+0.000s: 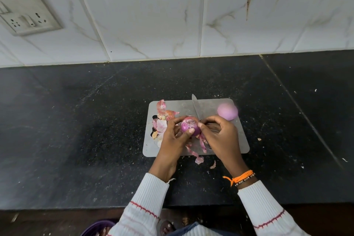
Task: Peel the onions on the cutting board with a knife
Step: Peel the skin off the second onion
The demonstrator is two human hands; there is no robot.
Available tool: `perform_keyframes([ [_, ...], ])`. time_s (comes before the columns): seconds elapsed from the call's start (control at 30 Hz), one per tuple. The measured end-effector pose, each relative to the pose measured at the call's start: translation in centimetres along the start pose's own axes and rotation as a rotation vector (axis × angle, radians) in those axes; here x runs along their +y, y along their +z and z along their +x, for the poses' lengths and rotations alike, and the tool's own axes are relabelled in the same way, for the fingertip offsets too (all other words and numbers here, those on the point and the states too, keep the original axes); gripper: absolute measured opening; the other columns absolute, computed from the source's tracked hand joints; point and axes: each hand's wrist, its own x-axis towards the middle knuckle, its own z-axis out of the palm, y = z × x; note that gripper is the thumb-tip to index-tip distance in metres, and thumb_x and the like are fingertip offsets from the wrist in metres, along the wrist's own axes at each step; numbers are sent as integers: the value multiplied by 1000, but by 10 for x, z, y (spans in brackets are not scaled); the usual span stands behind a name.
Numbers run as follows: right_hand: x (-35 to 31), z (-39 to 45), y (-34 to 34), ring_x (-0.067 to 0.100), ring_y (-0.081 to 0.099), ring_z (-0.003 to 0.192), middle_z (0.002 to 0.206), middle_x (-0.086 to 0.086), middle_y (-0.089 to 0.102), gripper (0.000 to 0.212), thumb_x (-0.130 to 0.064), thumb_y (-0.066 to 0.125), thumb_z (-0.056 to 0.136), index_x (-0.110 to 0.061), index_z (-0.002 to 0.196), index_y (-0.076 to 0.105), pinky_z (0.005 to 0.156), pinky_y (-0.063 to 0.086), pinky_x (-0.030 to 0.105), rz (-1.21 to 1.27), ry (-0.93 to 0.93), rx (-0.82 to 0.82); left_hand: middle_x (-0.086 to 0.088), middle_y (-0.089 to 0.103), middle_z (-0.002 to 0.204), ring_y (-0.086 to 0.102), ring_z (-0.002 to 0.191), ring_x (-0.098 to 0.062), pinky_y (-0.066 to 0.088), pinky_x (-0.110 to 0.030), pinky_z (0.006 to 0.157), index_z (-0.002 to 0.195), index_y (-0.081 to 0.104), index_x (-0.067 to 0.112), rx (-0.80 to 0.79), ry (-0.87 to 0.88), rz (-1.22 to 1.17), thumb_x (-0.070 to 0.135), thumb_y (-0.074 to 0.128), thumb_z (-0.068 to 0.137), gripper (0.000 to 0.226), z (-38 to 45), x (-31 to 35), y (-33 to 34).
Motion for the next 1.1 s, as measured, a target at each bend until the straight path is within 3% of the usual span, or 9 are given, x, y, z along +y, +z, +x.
perform_keyframes([
  [0.43, -3, -1, 0, -10, 61, 71, 72, -8, 63, 11, -3, 71, 74, -8, 83, 68, 61, 48, 5, -64, -35, 17, -11, 61, 119, 60, 109, -24, 55, -26, 84, 123, 50, 14, -26, -7, 8, 11, 63, 85, 40, -2, -2, 1],
  [0.63, -4, 0, -2, 0, 63, 65, 75, -2, 67, 13, -3, 71, 73, -6, 85, 69, 62, 50, 6, -136, -70, 36, -9, 61, 118, 61, 108, -21, 54, -21, 80, 123, 50, 16, -16, -26, 16, 12, 62, 86, 40, -1, -1, 6],
  [0.8, 0, 1, 0, 12, 67, 68, 78, 6, 71, 12, -3, 70, 74, -5, 86, 70, 64, 57, 21, -200, -117, 30, -9, 61, 117, 61, 106, -21, 54, -21, 77, 123, 50, 17, -7, -29, 33, 14, 62, 86, 39, 0, -1, 4],
  [0.87, 3, 2, 0, 10, 66, 67, 78, 6, 71, 12, -1, 69, 74, -5, 86, 70, 64, 56, 18, -244, -137, 37, -10, 61, 117, 61, 105, -21, 54, -20, 76, 123, 50, 17, -6, -40, 26, 12, 61, 87, 38, -1, -1, 5],
  [0.97, 3, 5, -4, 2, 63, 68, 78, 2, 69, 13, 0, 67, 77, -6, 89, 70, 65, 51, 8, -187, -71, 46, -10, 60, 116, 61, 106, -25, 55, -22, 77, 123, 49, 16, 18, -42, 25, 9, 58, 89, 36, 0, 0, 8],
  [1.1, 1, 7, -7, 2, 66, 76, 81, -3, 69, 12, -6, 62, 85, -9, 93, 70, 70, 54, 16, -44, 39, 10, -10, 62, 112, 62, 106, -30, 55, -32, 85, 119, 50, 16, 55, -44, -23, 7, 59, 88, 34, 2, 1, 7],
])
